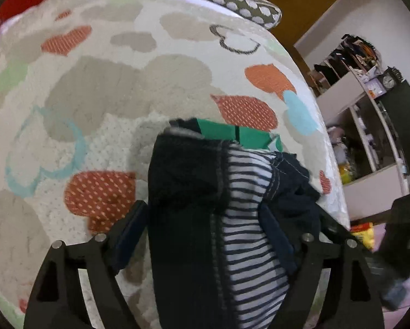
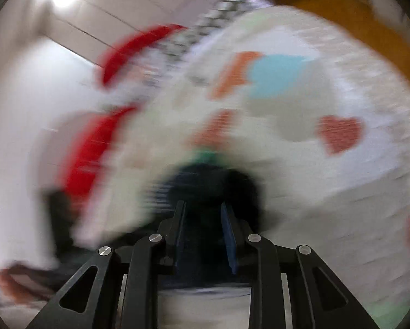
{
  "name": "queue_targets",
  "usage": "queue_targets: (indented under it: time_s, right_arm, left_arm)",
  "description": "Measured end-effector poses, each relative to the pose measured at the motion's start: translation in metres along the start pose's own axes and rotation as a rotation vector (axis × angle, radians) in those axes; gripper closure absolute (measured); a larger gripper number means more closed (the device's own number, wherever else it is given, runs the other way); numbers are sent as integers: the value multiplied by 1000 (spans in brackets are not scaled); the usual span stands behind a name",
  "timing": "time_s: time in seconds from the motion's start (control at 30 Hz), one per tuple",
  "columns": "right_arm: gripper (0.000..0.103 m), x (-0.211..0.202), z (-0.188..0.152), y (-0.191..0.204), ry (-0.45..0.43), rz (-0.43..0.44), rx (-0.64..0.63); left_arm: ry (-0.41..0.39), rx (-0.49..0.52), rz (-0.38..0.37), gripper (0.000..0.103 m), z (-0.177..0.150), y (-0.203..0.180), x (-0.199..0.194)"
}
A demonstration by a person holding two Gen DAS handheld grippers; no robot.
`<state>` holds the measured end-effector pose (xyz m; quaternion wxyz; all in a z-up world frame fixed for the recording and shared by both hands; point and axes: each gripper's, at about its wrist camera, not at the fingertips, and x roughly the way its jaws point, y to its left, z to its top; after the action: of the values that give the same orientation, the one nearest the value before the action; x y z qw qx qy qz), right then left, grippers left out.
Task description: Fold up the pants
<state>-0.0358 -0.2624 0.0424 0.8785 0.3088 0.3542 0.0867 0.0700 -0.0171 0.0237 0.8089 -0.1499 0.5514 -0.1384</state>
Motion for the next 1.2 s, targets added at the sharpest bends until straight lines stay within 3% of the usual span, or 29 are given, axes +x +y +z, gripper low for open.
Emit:
queue_targets:
  time_s: [0.03, 0.1, 0.23, 0.27, 0.3, 0.4, 0.5, 0.53, 0.57, 0.7, 0.87, 0.93, 0.97, 1.0, 1.03, 1.07, 1.1, 1.2]
  right_arm:
    - [75, 4, -2, 2, -17, -112, -58]
    - [75, -1, -3, 4, -42, -144, -79]
    - [73, -29, -1, 5, -119, -59, -57]
    - [65, -34, -1, 5, -124, -22, -57]
    - [58, -36, -2, 5, -122, 5, -54]
    - [56, -30, -10, 8, -82, 94, -53]
    - [57, -11, -22, 16, -25, 76, -74]
    - [68, -8, -26, 20, -19, 79, -83]
    - [93, -10, -27, 20, -19, 94, -90]
    - [96, -23, -19, 26, -29, 94, -116]
    - [95, -9, -22, 24, -6, -152, -188]
    - [94, -15, -21, 22, -26, -169, -180]
    - [92, -21, -18, 17, -39, -124, -153]
    - [78, -27, -16, 12, -54, -79, -126]
    - [63, -33, -13, 6, -82, -29, -94]
    - [30, -36, -12, 1, -103, -8, -78]
    - [19, -37, -10, -3, -123, 2, -63]
    - [19, -22, -2, -16, -111, 91, -5]
  left_arm:
    - [2, -1, -7, 20, -1, 0, -4]
    - [-17, 7, -22, 20, -4, 0, -19]
    - [-82, 3, -44, 20, -11, 9, -48]
    - [-89, -7, -43, 20, -14, 14, -51]
    - [-87, -17, -43, 20, -17, 20, -52]
    - [-65, -44, -47, 20, -26, 30, -48]
    - [-42, -40, -37, 20, -33, 27, -40]
    - [-36, -28, -9, 20, -36, 24, -35]
    - [-30, -14, 20, 20, -39, 22, -31]
    - [-21, 0, 67, 20, -39, 16, -19]
    - [-38, 22, 32, 20, -35, 11, -34]
    - [-85, 17, -1, 20, -32, 19, -50]
    - [-106, 9, -17, 20, -29, 25, -55]
    - [-116, 0, -35, 20, -26, 30, -57]
    - [-117, -18, -68, 20, -21, 38, -57]
    - [-115, -31, -92, 19, -18, 42, -56]
    - [-107, -50, -135, 16, -14, 48, -51]
    - [-30, -39, -194, 13, -1, 50, -22]
